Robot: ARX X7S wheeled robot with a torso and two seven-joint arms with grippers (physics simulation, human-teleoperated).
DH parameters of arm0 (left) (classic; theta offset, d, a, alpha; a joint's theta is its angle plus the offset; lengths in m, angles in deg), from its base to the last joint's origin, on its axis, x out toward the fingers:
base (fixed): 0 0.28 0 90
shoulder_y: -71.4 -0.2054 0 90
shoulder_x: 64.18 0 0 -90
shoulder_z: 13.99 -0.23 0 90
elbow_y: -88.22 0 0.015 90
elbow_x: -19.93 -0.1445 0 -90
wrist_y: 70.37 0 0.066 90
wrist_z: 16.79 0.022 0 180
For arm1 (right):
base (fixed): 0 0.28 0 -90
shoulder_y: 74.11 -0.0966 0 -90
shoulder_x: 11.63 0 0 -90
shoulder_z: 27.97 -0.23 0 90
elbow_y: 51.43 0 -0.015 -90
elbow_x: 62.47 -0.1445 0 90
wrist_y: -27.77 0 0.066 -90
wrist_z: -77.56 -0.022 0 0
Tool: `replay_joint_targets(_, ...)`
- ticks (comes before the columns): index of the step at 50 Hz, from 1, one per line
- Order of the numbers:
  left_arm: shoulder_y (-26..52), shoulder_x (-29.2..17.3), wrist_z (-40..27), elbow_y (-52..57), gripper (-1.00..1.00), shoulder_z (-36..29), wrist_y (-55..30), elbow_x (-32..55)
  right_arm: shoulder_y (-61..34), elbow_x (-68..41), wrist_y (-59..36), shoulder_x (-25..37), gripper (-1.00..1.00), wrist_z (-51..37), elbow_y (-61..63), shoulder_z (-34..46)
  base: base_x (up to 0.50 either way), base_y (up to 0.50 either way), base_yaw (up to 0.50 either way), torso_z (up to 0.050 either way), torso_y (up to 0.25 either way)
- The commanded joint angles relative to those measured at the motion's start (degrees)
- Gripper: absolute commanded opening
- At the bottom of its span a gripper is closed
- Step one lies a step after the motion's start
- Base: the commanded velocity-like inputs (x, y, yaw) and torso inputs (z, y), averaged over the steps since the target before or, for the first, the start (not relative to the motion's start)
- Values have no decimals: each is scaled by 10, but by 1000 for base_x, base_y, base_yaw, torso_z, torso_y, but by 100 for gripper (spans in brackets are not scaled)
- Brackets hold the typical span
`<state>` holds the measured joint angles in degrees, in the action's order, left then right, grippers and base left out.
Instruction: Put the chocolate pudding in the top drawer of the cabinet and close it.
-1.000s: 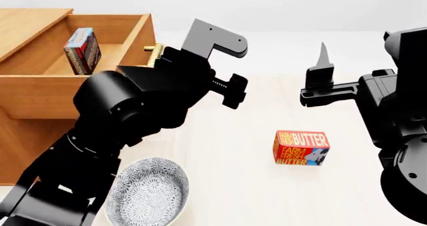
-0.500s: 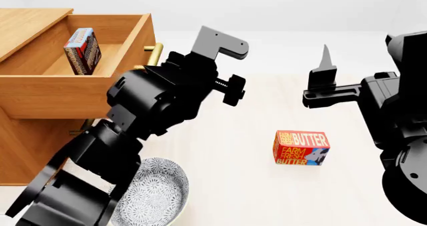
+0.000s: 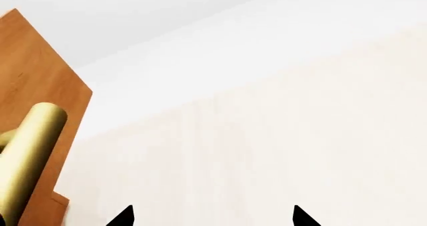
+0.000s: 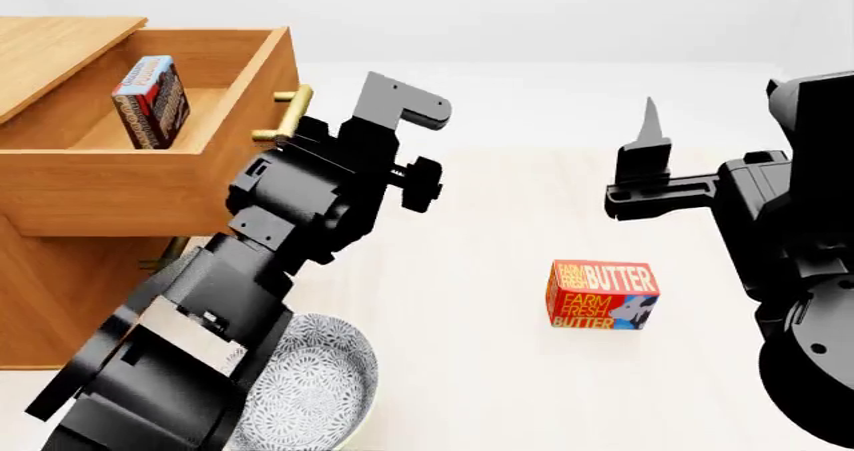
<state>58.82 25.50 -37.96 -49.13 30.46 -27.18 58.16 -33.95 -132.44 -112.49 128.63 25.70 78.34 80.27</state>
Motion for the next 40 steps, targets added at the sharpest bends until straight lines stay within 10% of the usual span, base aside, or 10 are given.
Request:
replay_joint_targets(1, 21, -9, 18, -66, 100, -14, 60, 62, 7, 4, 6, 2, 100, 2, -1, -1, 0, 0, 0, 0, 0)
replay_joint_targets(40, 88, -52, 69, -235, 100, 1, 134, 55, -28, 3, -17, -22, 100, -6, -9, 25, 0, 0, 0, 0, 0)
